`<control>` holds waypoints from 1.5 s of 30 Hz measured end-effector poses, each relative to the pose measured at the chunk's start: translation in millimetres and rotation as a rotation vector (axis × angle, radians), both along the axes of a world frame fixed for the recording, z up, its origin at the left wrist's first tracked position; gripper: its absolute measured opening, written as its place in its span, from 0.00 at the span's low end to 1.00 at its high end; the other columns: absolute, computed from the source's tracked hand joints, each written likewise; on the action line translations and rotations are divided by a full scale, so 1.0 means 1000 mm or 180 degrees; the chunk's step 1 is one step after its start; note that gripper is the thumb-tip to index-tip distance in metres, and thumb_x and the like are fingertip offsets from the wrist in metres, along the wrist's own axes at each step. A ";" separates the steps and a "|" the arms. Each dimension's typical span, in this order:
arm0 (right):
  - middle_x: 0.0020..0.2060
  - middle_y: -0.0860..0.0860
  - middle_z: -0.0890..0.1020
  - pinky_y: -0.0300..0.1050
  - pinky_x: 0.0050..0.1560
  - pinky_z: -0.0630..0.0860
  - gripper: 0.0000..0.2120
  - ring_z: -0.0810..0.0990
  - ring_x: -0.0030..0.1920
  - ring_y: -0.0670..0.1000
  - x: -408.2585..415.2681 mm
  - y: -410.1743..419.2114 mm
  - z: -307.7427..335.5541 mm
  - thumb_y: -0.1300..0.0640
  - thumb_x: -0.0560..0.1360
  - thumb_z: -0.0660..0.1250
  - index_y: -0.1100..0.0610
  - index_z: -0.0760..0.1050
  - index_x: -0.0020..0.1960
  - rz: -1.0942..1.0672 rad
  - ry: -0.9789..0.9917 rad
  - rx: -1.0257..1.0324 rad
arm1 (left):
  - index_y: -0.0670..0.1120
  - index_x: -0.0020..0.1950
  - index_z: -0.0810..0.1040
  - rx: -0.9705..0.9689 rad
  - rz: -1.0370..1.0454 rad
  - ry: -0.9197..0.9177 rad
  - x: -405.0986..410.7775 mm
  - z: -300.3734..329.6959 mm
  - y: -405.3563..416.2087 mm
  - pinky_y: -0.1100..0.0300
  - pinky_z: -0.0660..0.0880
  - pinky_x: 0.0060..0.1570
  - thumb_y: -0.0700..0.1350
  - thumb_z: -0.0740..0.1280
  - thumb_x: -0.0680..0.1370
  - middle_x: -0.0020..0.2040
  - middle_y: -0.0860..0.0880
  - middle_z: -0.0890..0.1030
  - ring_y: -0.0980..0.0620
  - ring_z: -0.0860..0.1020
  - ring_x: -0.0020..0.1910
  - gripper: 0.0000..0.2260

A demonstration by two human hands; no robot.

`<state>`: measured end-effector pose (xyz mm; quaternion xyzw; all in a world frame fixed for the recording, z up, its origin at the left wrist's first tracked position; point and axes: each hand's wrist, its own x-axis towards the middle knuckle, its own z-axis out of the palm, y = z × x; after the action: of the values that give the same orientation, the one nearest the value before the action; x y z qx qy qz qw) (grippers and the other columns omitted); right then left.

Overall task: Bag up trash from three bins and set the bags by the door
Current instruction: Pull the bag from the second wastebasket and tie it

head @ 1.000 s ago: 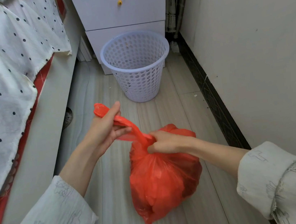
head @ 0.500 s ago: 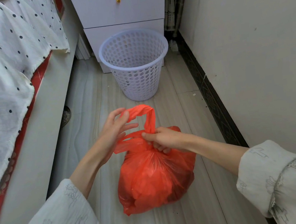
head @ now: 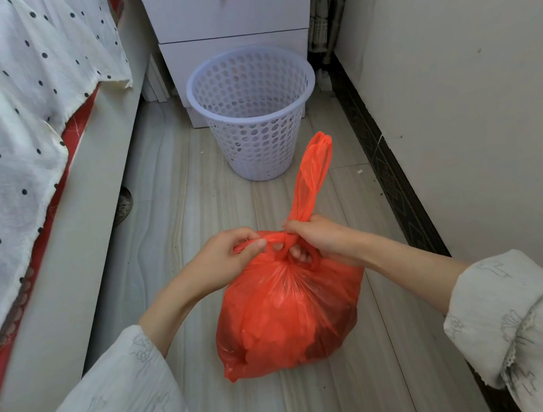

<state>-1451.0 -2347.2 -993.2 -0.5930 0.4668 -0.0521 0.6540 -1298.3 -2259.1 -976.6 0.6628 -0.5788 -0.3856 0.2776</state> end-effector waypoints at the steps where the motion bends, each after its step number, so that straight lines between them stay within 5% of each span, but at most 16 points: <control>1: 0.16 0.47 0.74 0.35 0.22 0.66 0.17 0.70 0.18 0.44 -0.002 -0.001 0.001 0.55 0.78 0.55 0.60 0.76 0.37 -0.0035 -0.0014 -0.0039 | 0.50 0.38 0.77 -0.0042 0.0080 0.0178 -0.002 0.006 0.000 0.72 0.68 0.36 0.44 0.63 0.77 0.31 0.58 0.78 0.65 0.74 0.31 0.08; 4: 0.17 0.46 0.77 0.33 0.27 0.70 0.17 0.73 0.22 0.42 -0.007 -0.007 0.001 0.57 0.79 0.55 0.63 0.80 0.42 -0.0011 0.0072 -0.0251 | 0.42 0.36 0.75 -0.0225 0.0308 0.0559 -0.008 0.024 -0.004 0.74 0.61 0.24 0.41 0.63 0.77 0.22 0.58 0.73 0.63 0.67 0.21 0.10; 8: 0.17 0.45 0.77 0.28 0.24 0.68 0.17 0.76 0.22 0.37 -0.009 -0.013 -0.003 0.56 0.79 0.56 0.68 0.79 0.51 -0.0120 0.0212 -0.0342 | 0.45 0.31 0.71 -0.0386 0.0221 0.0639 -0.019 0.040 -0.007 0.73 0.60 0.24 0.37 0.63 0.76 0.20 0.57 0.70 0.62 0.65 0.21 0.13; 13: 0.40 0.62 0.82 0.36 0.37 0.72 0.18 0.76 0.29 0.44 -0.016 -0.017 -0.013 0.52 0.78 0.60 0.68 0.79 0.51 -0.0432 0.0057 -0.0402 | 0.45 0.30 0.71 -0.0305 0.0113 0.0703 -0.026 0.051 -0.007 0.71 0.59 0.24 0.38 0.64 0.75 0.19 0.56 0.67 0.61 0.63 0.21 0.13; 18: 0.22 0.48 0.73 0.30 0.24 0.63 0.13 0.69 0.20 0.39 -0.033 -0.021 -0.013 0.55 0.78 0.60 0.58 0.73 0.37 -0.0403 -0.0452 -0.0070 | 0.43 0.33 0.76 0.0120 -0.0459 0.0550 -0.022 0.062 -0.007 0.63 0.63 0.31 0.44 0.64 0.77 0.28 0.48 0.70 0.54 0.66 0.29 0.12; 21: 0.22 0.46 0.72 0.33 0.27 0.62 0.14 0.68 0.22 0.40 -0.042 -0.024 -0.012 0.55 0.78 0.60 0.55 0.72 0.34 -0.0288 -0.0581 0.0019 | 0.43 0.34 0.79 0.0370 -0.0607 0.0453 -0.012 0.070 -0.006 0.65 0.66 0.31 0.50 0.60 0.78 0.26 0.51 0.74 0.53 0.69 0.29 0.17; 24: 0.29 0.50 0.76 0.38 0.37 0.66 0.10 0.72 0.30 0.45 -0.047 -0.027 -0.010 0.55 0.74 0.66 0.56 0.75 0.35 -0.0105 -0.0692 0.0287 | 0.46 0.40 0.82 0.0227 -0.0340 0.0326 -0.005 0.063 -0.012 0.76 0.68 0.36 0.48 0.59 0.78 0.36 0.53 0.82 0.63 0.74 0.31 0.14; 27: 0.38 0.56 0.76 0.47 0.49 0.66 0.07 0.73 0.41 0.53 -0.049 -0.028 -0.006 0.55 0.69 0.69 0.59 0.76 0.39 0.0181 -0.0682 0.0364 | 0.46 0.44 0.80 0.0039 -0.0085 0.0092 -0.013 0.029 -0.018 0.68 0.71 0.42 0.40 0.64 0.76 0.41 0.48 0.82 0.60 0.76 0.37 0.06; 31: 0.31 0.47 0.77 0.37 0.44 0.69 0.08 0.74 0.35 0.44 -0.050 -0.027 0.002 0.63 0.74 0.64 0.58 0.74 0.37 0.0682 -0.0758 0.0440 | 0.44 0.50 0.81 -0.0052 -0.0005 -0.0294 -0.033 -0.019 -0.018 0.68 0.68 0.46 0.36 0.66 0.73 0.50 0.47 0.83 0.54 0.75 0.44 0.08; 35: 0.28 0.42 0.75 0.29 0.36 0.69 0.09 0.72 0.31 0.39 -0.050 -0.020 0.011 0.69 0.74 0.61 0.60 0.72 0.37 0.1046 -0.0704 0.0311 | 0.45 0.52 0.81 -0.0277 -0.0163 -0.0350 -0.037 -0.033 -0.022 0.70 0.66 0.51 0.40 0.70 0.70 0.49 0.48 0.82 0.56 0.74 0.46 0.11; 45: 0.38 0.51 0.76 0.30 0.45 0.73 0.06 0.75 0.41 0.46 -0.054 -0.015 0.016 0.72 0.72 0.65 0.63 0.75 0.43 0.1265 -0.0335 0.0094 | 0.58 0.48 0.78 -0.0236 -0.0528 -0.0985 -0.038 -0.033 -0.023 0.51 0.70 0.52 0.58 0.60 0.68 0.41 0.58 0.75 0.52 0.73 0.46 0.13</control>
<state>-1504.8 -2362.2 -977.2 -0.6602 0.3065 0.0540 0.6836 -1336.6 -2282.6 -1009.7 0.6536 -0.6810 -0.2790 0.1767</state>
